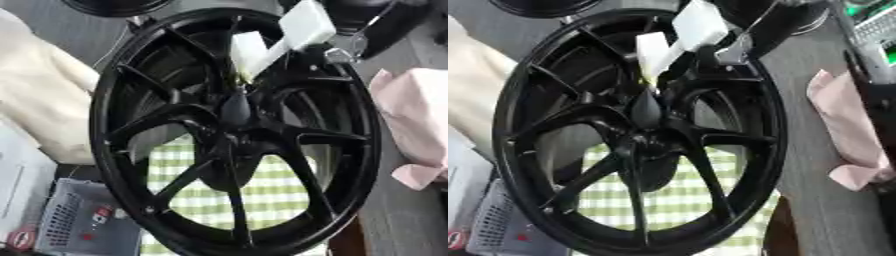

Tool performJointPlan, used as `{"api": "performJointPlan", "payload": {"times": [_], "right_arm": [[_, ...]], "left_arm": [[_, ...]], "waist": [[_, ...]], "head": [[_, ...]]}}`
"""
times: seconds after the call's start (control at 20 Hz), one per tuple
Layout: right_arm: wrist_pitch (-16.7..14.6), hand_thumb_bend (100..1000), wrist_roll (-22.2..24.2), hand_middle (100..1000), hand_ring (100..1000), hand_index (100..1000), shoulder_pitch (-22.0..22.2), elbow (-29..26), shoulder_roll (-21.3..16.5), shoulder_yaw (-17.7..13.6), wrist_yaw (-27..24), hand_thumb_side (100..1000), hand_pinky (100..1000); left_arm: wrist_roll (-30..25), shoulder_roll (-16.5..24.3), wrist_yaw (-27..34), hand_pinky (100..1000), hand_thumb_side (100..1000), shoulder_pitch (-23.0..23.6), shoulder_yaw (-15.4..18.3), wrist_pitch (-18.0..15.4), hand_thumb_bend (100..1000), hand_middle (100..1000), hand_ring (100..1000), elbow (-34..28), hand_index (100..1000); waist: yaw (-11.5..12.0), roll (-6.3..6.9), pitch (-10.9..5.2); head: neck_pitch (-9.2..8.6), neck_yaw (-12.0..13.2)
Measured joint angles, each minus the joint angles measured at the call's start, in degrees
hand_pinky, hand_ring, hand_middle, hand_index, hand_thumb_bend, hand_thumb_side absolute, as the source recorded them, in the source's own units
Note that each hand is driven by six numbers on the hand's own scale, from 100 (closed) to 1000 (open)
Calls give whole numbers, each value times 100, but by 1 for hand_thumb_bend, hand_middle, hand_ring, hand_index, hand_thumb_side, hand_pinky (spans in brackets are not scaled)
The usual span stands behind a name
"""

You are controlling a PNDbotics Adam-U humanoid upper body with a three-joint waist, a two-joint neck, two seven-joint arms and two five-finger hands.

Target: Pull the pin out of the wheel hub.

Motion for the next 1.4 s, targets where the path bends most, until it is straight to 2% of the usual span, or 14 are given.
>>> {"api": "performJointPlan", "payload": {"times": [0.05, 0.15, 0.25, 0.35, 0.45, 0.55, 0.6, 0.65, 0.7, 0.8, 0.95, 1.05, 1.15, 1.4], "right_arm": [[52, 289, -12, 249, 523, 475, 15, 3, -34, -34, -89, 100, 779], [191, 289, -97, 257, 527, 484, 208, 107, -179, -189, -139, 100, 779], [363, 299, -241, 280, 536, 502, 512, 280, -462, -450, -101, 100, 780], [548, 307, -415, 303, 543, 519, 830, 392, -760, -744, 27, 100, 780], [739, 325, -605, 344, 560, 553, 1140, 517, -1038, -1045, 197, 100, 787], [940, 415, -805, 532, 640, 694, 1469, 699, -1357, -1373, 389, 174, 822], [1042, 491, -908, 697, 749, 818, 1635, 797, -1514, -1541, 488, 316, 869], [1144, 489, -1009, 767, 784, 859, 1801, 886, -1675, -1708, 580, 385, 895], [1245, 436, -1111, 843, 837, 906, 1961, 958, -1822, -1871, 632, 478, 933], [1441, 422, -1308, 876, 867, 922, 2269, 1019, -1996, -2197, 645, 497, 951], [1660, 439, -1584, 842, 838, 887, 2725, 930, -2003, -2661, 556, 473, 938], [1709, 442, -1770, 766, 784, 839, 3022, 735, -1925, -2964, 443, 420, 926], [1649, 422, -1963, 691, 736, 792, 3341, 471, -1791, -3283, 302, 381, 918], [1259, 422, -2449, 691, 736, 792, 4063, -288, -1457, -3979, -141, 381, 918]], "left_arm": [[11, 0, -10, 647, 568, 8, 20, -4, 540, 526, 647, 0, 662], [82, 1, -41, 647, 567, 57, 110, -17, 541, 525, 647, 0, 662], [174, 1, -59, 648, 567, 92, 187, -26, 540, 526, 647, 0, 662], [250, 1, -70, 648, 567, 119, 248, -34, 540, 526, 647, -2, 662], [314, 1, -74, 648, 567, 131, 298, -38, 539, 526, 647, -3, 662], [357, 1, -74, 648, 566, 133, 321, -40, 540, 526, 647, -4, 662], [368, 1, -74, 648, 567, 128, 325, -40, 540, 526, 647, -5, 662], [371, 0, -74, 648, 566, 114, 326, -39, 540, 526, 647, -6, 662], [371, -1, -74, 648, 566, 104, 326, -39, 541, 526, 647, -10, 662], [371, -4, -73, 649, 566, 90, 325, -39, 543, 526, 647, -23, 662], [368, -5, -72, 649, 565, 60, 319, -38, 544, 525, 647, -36, 662], [364, -6, -71, 649, 565, 53, 313, -38, 544, 525, 647, -37, 662], [342, -10, -64, 649, 565, 28, 289, -36, 545, 525, 647, -38, 662], [263, -54, -53, 649, 565, -44, 209, -26, 545, 525, 647, -40, 662]], "waist": [[-37, 0, 0], [-299, 16, 0], [-535, 113, 1], [-593, 200, 15], [-671, 204, 52], [-668, 223, 62], [-646, 243, 66], [-614, 263, 71], [-577, 279, 75], [-527, 287, 80], [-452, 279, 80], [-396, 272, 80], [-280, 251, 72], [-150, 229, 68]], "head": [[-1, 57], [-5, 256], [-10, 454], [-24, 586], [-62, 690], [-71, 736], [-89, 737], [-107, 733], [-110, 720], [-112, 670], [-112, 597], [-112, 551], [-111, 475], [-110, 307]]}}
